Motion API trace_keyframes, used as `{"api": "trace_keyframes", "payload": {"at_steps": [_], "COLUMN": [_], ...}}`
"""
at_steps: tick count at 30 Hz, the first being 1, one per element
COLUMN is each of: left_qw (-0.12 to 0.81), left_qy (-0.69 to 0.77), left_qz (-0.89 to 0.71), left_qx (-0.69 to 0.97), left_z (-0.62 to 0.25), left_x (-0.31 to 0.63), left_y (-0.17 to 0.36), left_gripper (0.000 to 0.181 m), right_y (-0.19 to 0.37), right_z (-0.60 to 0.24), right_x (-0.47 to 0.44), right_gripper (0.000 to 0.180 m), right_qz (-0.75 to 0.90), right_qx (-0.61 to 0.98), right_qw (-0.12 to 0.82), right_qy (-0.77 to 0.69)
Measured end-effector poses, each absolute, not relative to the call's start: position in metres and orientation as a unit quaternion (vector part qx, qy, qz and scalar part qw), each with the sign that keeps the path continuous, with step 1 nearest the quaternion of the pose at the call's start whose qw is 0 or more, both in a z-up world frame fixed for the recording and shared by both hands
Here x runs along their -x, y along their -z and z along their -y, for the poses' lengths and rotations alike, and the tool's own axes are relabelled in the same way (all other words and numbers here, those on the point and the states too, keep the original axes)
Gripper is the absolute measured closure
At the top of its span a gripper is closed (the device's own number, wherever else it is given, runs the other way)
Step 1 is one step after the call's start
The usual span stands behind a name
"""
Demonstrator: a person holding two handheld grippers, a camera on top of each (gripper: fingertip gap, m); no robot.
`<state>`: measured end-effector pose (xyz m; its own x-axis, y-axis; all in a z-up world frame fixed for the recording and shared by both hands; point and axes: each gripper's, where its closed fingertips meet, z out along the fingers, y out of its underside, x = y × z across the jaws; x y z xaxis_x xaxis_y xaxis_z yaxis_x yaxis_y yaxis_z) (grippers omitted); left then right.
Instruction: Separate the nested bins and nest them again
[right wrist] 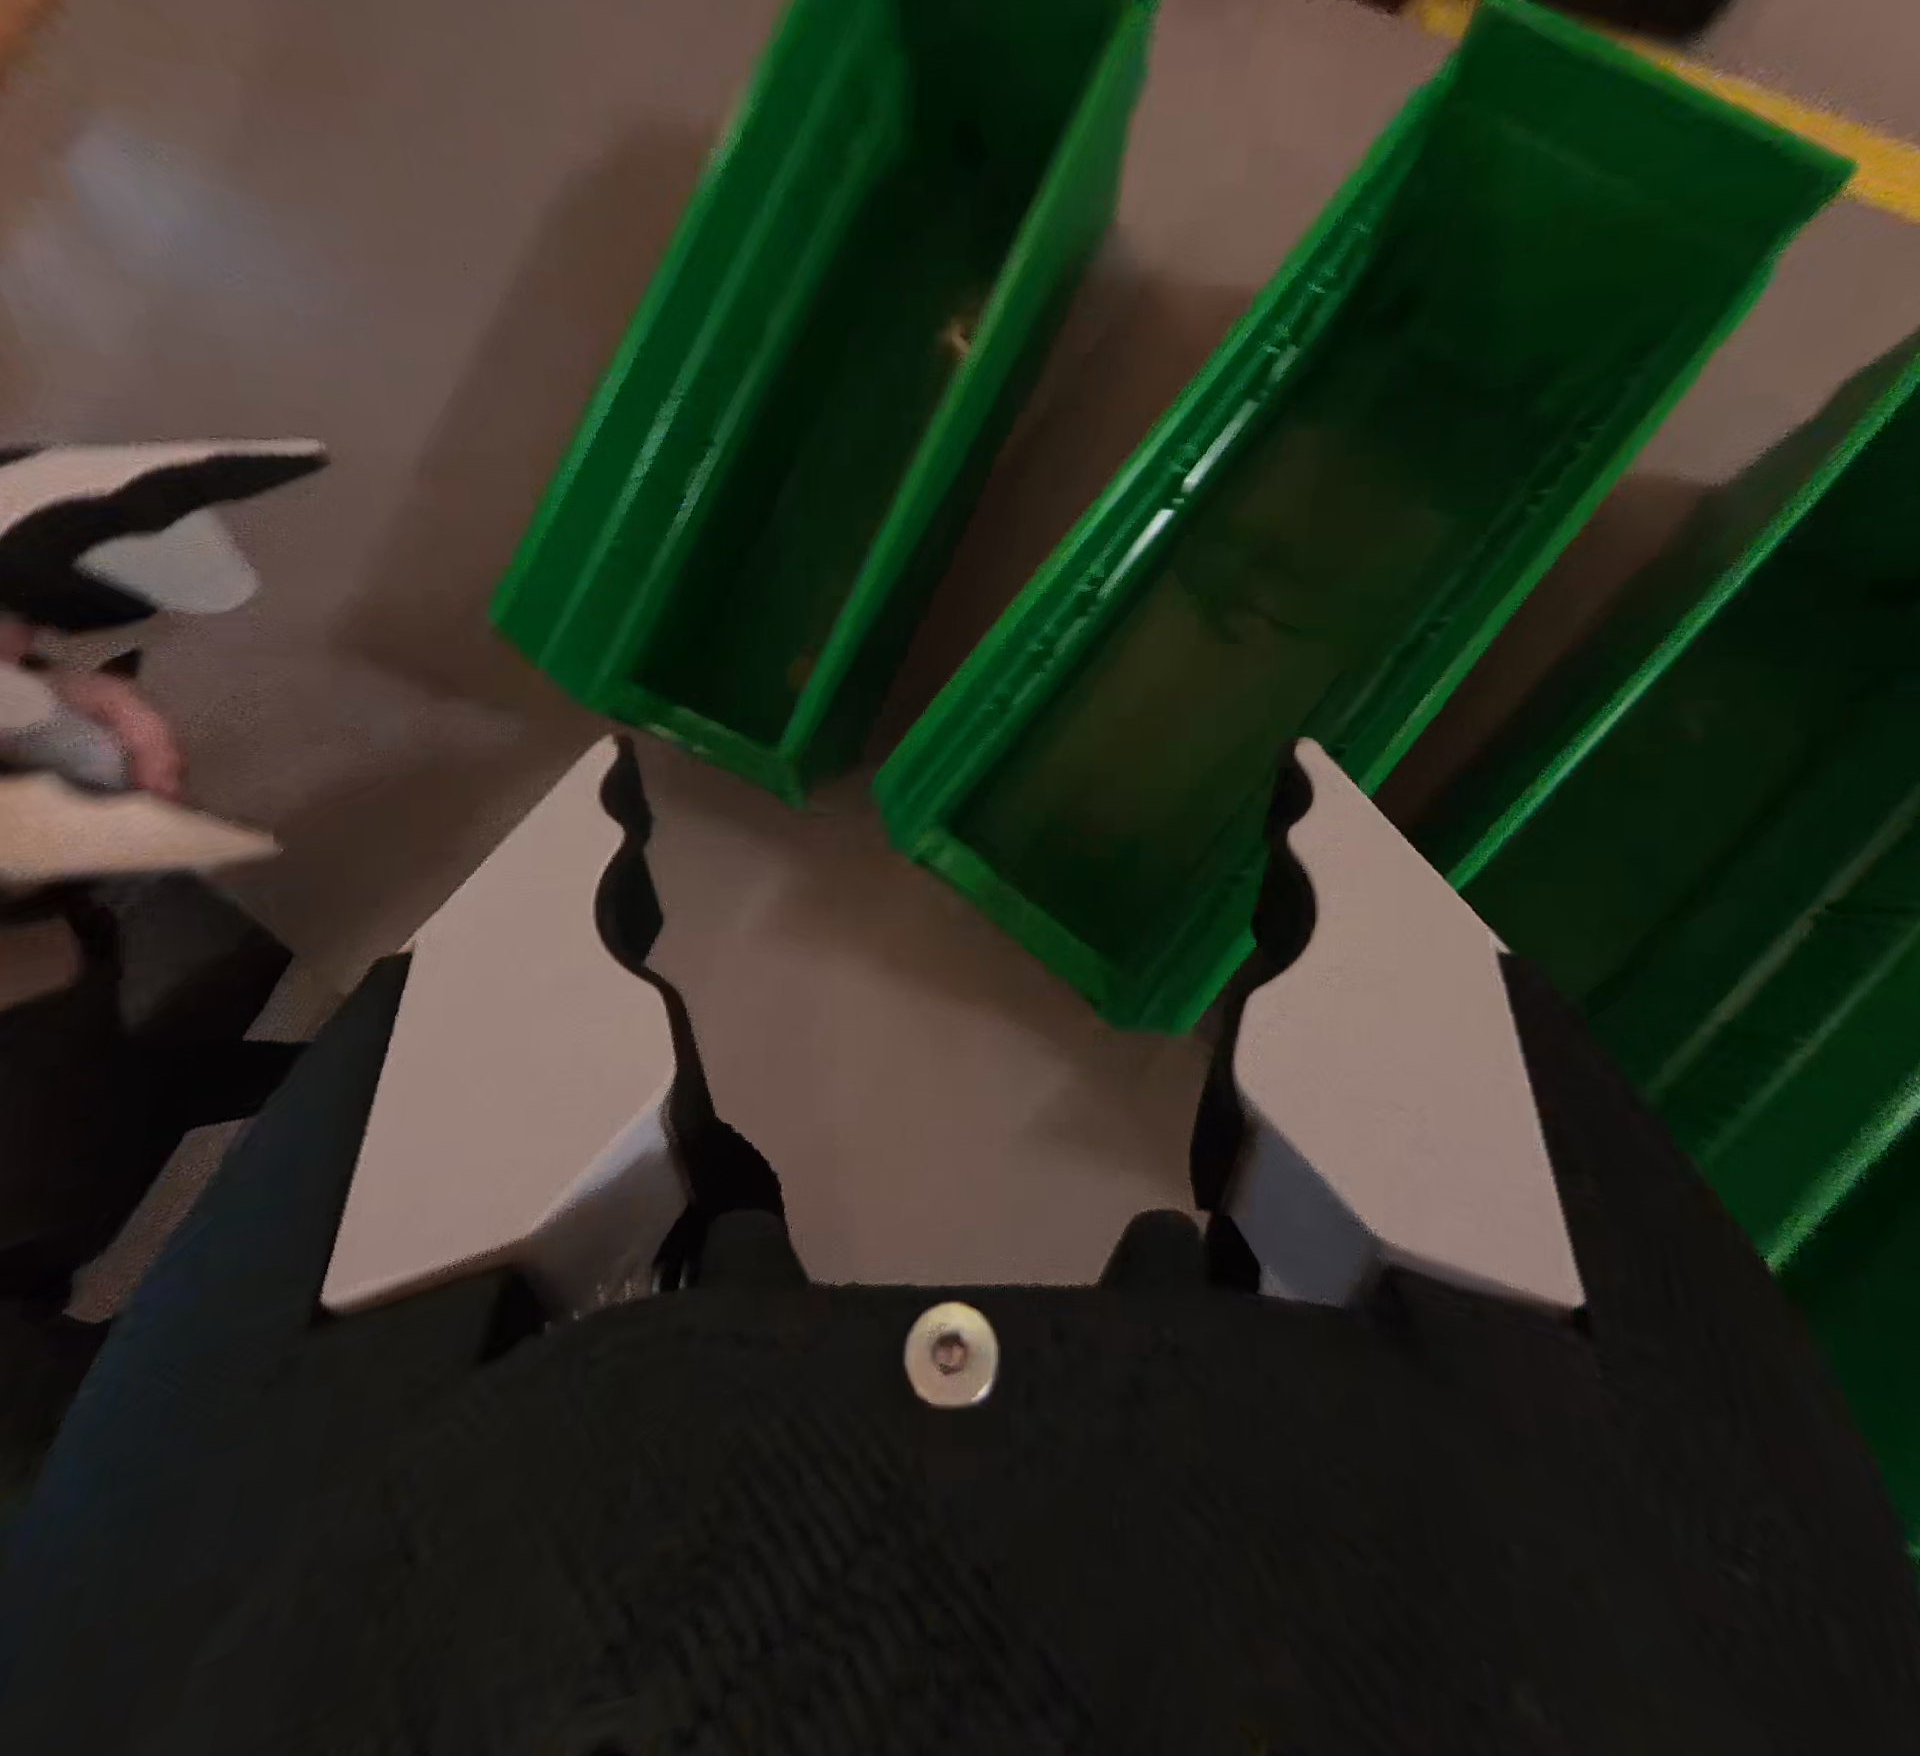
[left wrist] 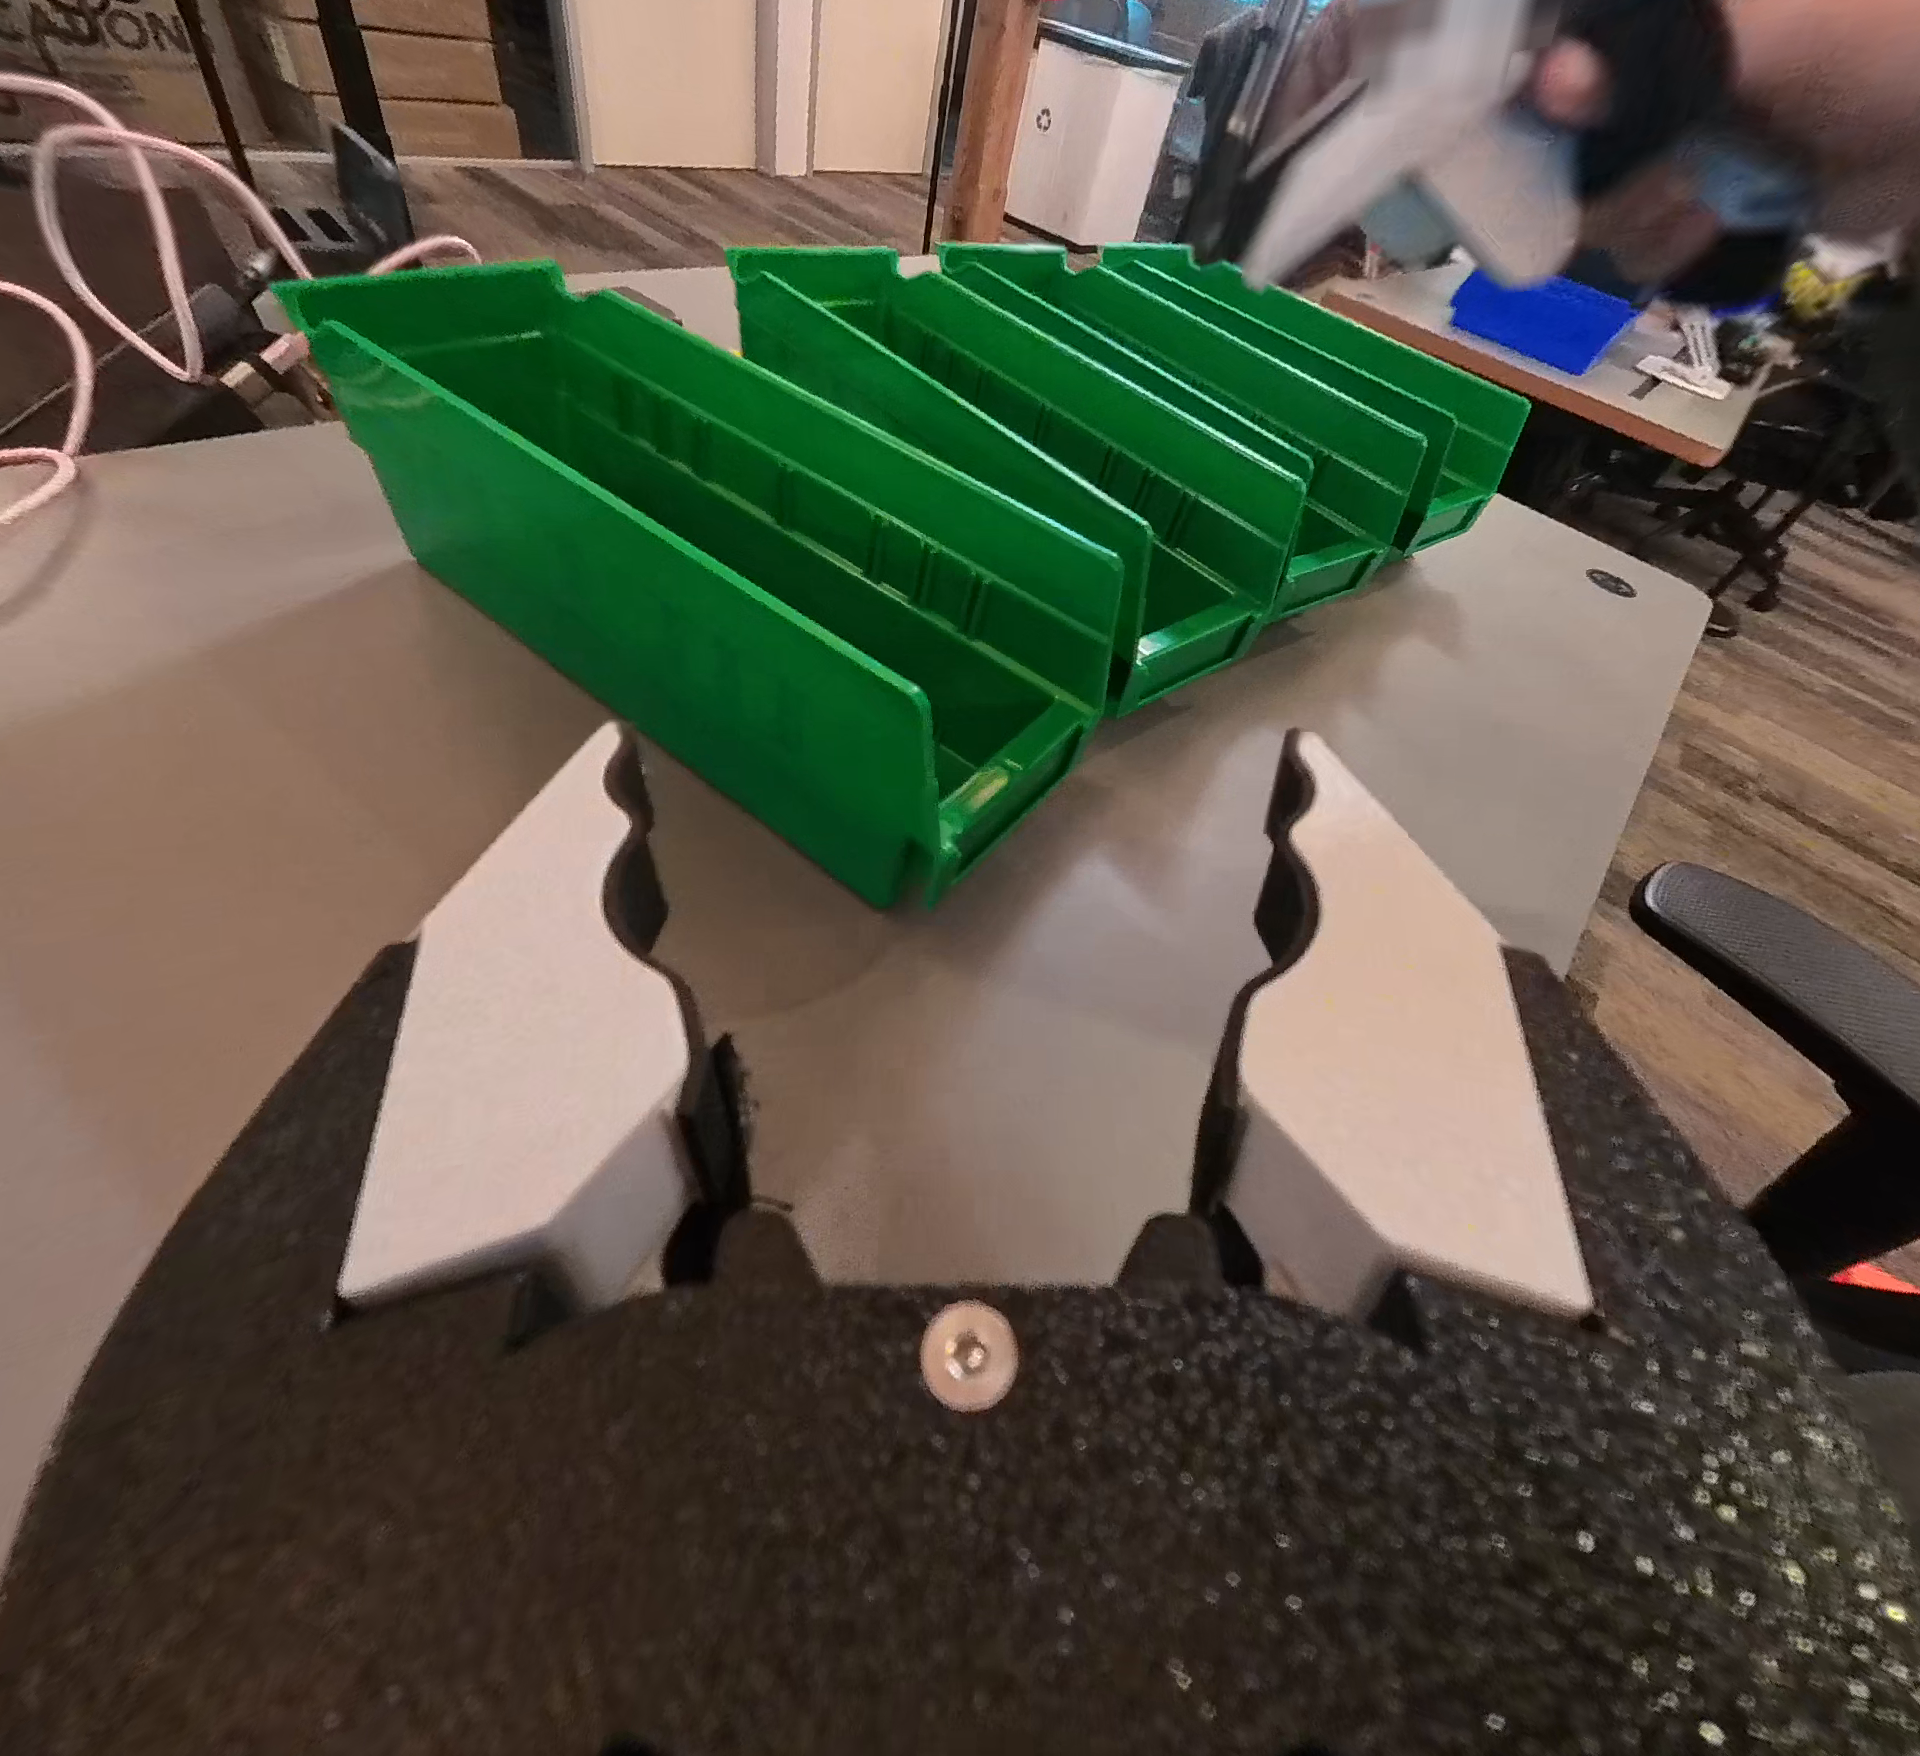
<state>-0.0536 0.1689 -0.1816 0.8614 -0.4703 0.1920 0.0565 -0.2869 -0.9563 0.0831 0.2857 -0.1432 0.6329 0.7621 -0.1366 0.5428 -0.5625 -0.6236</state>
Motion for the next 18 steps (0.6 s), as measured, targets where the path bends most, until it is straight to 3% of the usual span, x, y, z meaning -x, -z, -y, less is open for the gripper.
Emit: {"api": "trace_keyframes", "payload": {"at_steps": [9, 18], "left_qw": [0.613, 0.633], "left_qy": [0.211, 0.186], "left_qz": [-0.106, -0.08], "left_qx": [0.754, 0.747], "left_z": [-0.153, -0.144], "left_x": [0.075, 0.086], "left_y": [0.152, 0.135], "left_gripper": [0.065, 0.075], "right_y": [0.141, 0.138], "right_z": [-0.209, -0.214], "right_x": [-0.138, -0.153], "right_gripper": [0.086, 0.089], "right_qz": [0.362, 0.271], "right_qx": [0.773, 0.73], "right_qw": [0.455, 0.476], "right_qy": [-0.255, -0.407]}}
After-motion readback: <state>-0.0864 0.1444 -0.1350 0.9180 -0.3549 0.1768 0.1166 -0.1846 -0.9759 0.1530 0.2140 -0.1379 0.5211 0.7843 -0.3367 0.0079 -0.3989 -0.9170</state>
